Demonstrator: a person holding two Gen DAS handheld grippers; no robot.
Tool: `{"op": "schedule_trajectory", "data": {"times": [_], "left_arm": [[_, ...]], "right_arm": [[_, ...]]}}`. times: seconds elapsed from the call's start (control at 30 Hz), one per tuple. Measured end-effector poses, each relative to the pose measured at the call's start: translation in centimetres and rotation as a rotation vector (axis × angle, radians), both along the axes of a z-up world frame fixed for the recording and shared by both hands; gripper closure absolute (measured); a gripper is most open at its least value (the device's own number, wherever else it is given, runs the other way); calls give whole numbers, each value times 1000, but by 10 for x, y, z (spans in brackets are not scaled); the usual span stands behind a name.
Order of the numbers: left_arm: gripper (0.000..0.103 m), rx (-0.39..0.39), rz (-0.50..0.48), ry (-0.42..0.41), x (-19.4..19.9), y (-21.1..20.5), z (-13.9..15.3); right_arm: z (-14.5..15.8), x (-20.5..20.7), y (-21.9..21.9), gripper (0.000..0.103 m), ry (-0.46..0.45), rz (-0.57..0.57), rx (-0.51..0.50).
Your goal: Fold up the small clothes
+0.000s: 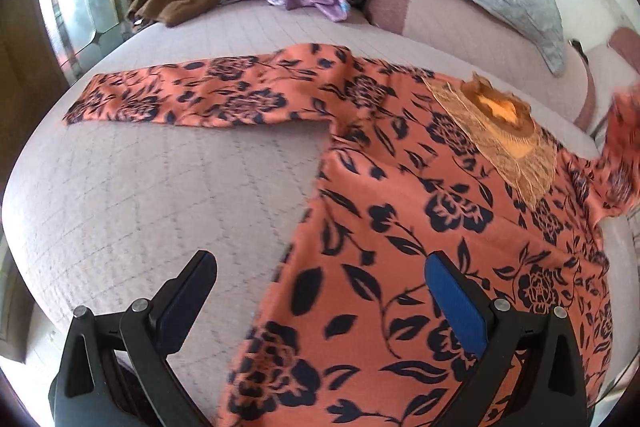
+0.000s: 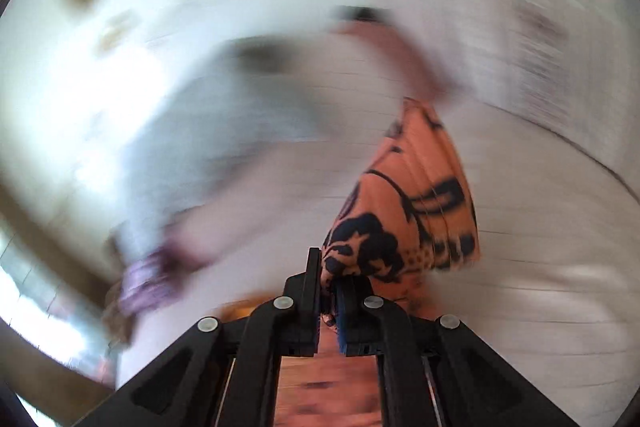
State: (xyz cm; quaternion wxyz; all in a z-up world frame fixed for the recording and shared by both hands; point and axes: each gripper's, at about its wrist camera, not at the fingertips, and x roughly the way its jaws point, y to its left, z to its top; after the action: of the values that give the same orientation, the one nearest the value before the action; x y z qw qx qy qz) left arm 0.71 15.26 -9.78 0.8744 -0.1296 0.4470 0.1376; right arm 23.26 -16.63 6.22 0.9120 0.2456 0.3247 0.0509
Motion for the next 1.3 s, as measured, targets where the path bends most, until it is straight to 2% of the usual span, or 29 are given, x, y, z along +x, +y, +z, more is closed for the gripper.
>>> {"op": "schedule_trajectory", "data": {"times": [0.03, 0.1, 0.17, 0.2, 0.23, 0.27, 0.3, 0.37, 0.4, 0.43, 0.5, 0.53, 0.57, 0.67, 0.73, 0.77, 0.87, 0.9, 0.93, 0.97, 1.0, 1.03, 1.07, 1.1, 1.2, 1.3], "left_arm": [[0, -3, 15, -7, -4, 7, 2], [0, -10, 38, -17, -10, 17, 3], [0, -25, 69, -23, -17, 32, 5], [0, -30, 77, -25, -19, 37, 5], [0, -35, 84, -27, -20, 42, 6], [0, -36, 88, -27, -21, 46, 7], [0, -34, 90, -27, -21, 50, 8], [0, -24, 86, -36, -20, 55, 13], [0, -19, 82, -43, -19, 56, 16], [0, -15, 72, -55, -15, 56, 19], [0, -15, 33, -73, 3, 52, 28], [0, -38, 10, -85, 14, 48, 32], [0, -76, -16, -98, 27, 44, 35], [0, -170, -104, -109, 71, 29, 37], [0, -230, -129, -72, 102, 17, 30], [0, -289, -141, -37, 122, 12, 20], [7, -397, -124, 54, 159, 2, -11], [12, -423, -105, 91, 168, 2, -24], [27, -439, -60, 141, 174, 4, -40], [38, -431, -9, 178, 175, 7, -50], [62, -405, 18, 175, 173, 8, -51], [94, -360, 43, 170, 170, 10, -46], [98, -404, 27, 159, 168, 13, -44], [99, -430, 25, 147, 165, 15, -42], [98, -372, -12, 72, 149, 8, -22], [98, -327, -26, 109, 148, -2, -33]], "right_arm": [[15, -1, 46, 97, -38, 86, 3], [21, -7, 118, 95, -79, 218, 20], [6, -6, 183, 93, -44, 338, 73], [-12, -6, 212, 87, 0, 377, 77], [-32, -6, 234, 66, 43, 399, 62], [-60, -6, 257, 30, 101, 421, 21], [-90, -6, 274, 19, 169, 446, -12], [-150, -12, 284, 20, 319, 473, -38], [-170, -15, 286, 20, 388, 482, -32], [-181, -20, 273, 22, 391, 485, -13], [-165, -34, 255, 21, 333, 478, 26], [-164, -35, 232, 20, 308, 457, 38], [-151, -40, 212, 20, 274, 422, 60], [-139, -56, 152, 20, 259, 348, 99], [-147, -64, 119, 20, 264, 313, 116], [-148, -71, 103, 20, 267, 293, 135], [-165, -88, 69, 20, 270, 249, 196], [-171, -93, 62, 20, 270, 235, 213], [-174, -95, 55, 20, 271, 227, 227], [-181, -95, 48, 20, 271, 216, 247], [-187, -95, 41, 20, 270, 195, 263], [-189, -95, 26, 20, 267, 151, 286], [-191, -95, 14, 20, 261, 114, 308], [-190, -91, -3, 20, 241, 62, 334], [-180, -73, -36, 20, 214, -20, 291], [-179, -30, -53, 19, 256, -15, 219]]}}
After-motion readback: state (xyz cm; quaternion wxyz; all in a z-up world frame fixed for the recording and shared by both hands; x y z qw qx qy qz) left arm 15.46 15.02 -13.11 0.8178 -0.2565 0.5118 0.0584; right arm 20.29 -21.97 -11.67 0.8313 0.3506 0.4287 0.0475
